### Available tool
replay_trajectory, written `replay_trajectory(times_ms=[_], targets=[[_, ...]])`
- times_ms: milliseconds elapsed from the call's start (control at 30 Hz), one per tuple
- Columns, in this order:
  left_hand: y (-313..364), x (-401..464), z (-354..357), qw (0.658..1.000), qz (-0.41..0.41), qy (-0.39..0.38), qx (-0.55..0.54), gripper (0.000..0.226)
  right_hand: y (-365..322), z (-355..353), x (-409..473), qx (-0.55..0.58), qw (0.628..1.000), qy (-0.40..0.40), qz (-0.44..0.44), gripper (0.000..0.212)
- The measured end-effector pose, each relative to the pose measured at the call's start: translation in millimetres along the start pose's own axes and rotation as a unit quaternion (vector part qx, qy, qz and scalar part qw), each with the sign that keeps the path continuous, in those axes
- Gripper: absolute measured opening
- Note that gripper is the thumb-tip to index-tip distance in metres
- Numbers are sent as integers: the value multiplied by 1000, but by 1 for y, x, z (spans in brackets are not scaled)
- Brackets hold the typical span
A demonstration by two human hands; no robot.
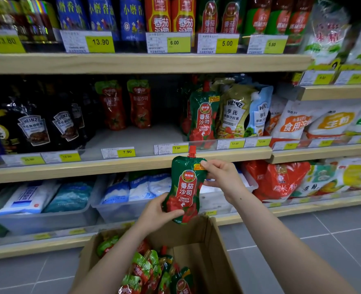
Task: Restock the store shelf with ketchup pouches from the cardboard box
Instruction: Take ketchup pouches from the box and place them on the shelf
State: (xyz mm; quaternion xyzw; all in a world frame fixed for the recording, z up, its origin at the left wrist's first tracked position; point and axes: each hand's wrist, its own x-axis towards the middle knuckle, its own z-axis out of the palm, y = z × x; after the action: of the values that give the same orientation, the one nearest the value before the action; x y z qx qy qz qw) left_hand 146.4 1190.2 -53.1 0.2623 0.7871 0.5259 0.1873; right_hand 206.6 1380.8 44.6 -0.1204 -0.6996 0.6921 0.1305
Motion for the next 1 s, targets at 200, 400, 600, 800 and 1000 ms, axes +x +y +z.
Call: replay_trajectory(times_ms=[200,400,600,800,1000], targets=[[21,14,-13,998,40,38,24,33,-10,8,7,-6,999,-32,-17,23],[24,16,-12,996,46,68,23,24,-17,10,8,-37,998,-50,-31,18],[39,21,-23,990,85,113,14,21,10,17,3,-160,980,-113,-45,32],[81,47,-62,972,156,175,2,26,-37,34,33,-195,968,-77,-140,21],[124,80,-109,944,236,225,37,27,-80,55,79,-192,957,-54,-211,22]])
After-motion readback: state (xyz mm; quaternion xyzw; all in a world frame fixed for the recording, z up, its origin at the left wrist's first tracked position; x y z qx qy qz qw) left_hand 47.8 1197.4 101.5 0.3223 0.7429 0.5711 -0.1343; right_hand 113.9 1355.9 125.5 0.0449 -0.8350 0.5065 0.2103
